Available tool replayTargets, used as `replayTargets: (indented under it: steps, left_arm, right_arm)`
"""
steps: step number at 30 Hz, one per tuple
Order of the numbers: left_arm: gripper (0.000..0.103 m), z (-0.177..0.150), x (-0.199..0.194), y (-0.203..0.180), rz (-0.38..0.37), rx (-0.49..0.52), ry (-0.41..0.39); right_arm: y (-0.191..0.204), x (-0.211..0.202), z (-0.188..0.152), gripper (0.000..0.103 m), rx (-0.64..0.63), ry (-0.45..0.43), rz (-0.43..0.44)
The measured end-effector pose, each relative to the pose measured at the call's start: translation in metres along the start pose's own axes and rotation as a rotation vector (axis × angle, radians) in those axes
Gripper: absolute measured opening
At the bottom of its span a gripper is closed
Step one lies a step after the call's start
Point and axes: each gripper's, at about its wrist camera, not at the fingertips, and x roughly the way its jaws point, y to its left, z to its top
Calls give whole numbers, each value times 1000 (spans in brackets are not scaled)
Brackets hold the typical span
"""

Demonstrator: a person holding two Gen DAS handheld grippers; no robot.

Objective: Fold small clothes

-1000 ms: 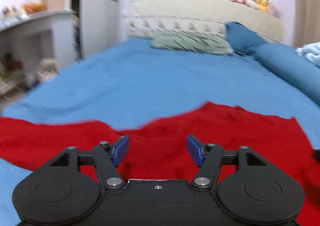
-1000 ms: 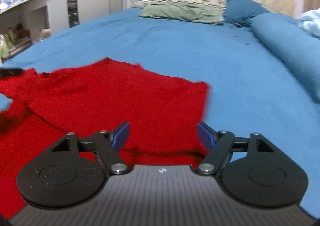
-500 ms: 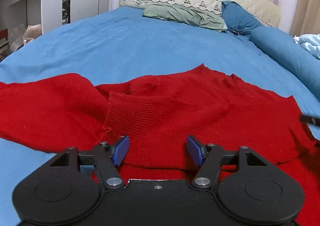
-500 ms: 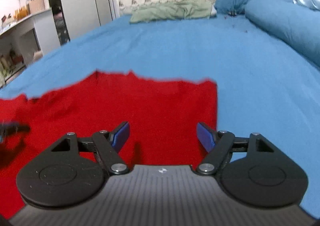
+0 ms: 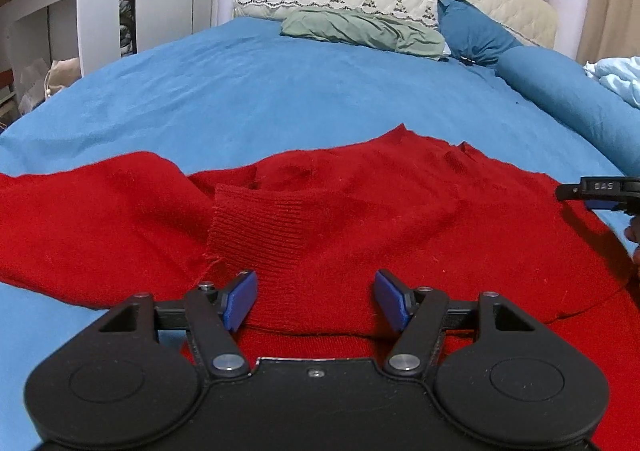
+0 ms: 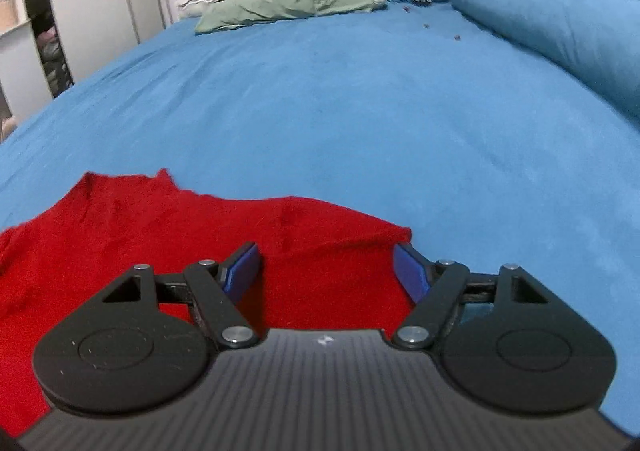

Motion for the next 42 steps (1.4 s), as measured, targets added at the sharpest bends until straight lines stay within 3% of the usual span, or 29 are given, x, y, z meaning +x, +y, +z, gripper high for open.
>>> replayTargets:
  steps: [3, 8, 9, 11, 12, 13, 17, 22, 26, 29, 31, 33, 37, 42]
  left_arm:
    - [69, 6, -11, 1, -10, -27, -20]
    - [70, 23, -47, 3, -24, -77, -62]
    - [73, 28, -60, 7, -33, -96, -78]
    - [87, 39, -82, 14, -28, -116, -110]
    - [99, 47, -97, 21, -17, -127, -137]
    - [102, 52, -108, 28, -8, -138, -164]
    - [102, 77, -156, 70, 75, -147, -248]
    - [103, 95, -187, 147, 173, -214, -272]
    - [103, 86, -177, 214, 270, -267, -209]
    - [100, 66, -153, 269, 299, -355, -157]
    - [86, 50, -133, 301, 305, -426, -122]
    - [80, 36, -114, 325, 305, -489, -97]
    - [67, 18, -77, 347, 280, -558, -38]
    - [67, 20, -57, 345, 292, -550, -71]
  right_arm:
    - [12, -38, -1, 91, 48, -44, 52]
    - [41, -109, -16, 95, 166, -42, 138]
    - [51, -123, -18, 103, 155, -49, 145]
    - [72, -150, -20, 103, 118, -73, 167]
    - [84, -161, -19, 103, 102, -82, 179]
    - [95, -172, -18, 103, 90, -94, 196]
    - [134, -203, -8, 103, 45, -111, 254]
    - [183, -218, 7, 103, 5, -112, 336]
    - [213, -213, 3, 103, -19, -105, 370]
    - [228, -203, -9, 103, -26, -75, 367]
    - [231, -191, -16, 103, -28, -53, 361]
    - [233, -181, -23, 103, -43, -37, 344]
    - [235, -163, -36, 103, -90, -21, 306]
    - [238, -144, -47, 103, -103, -4, 295]
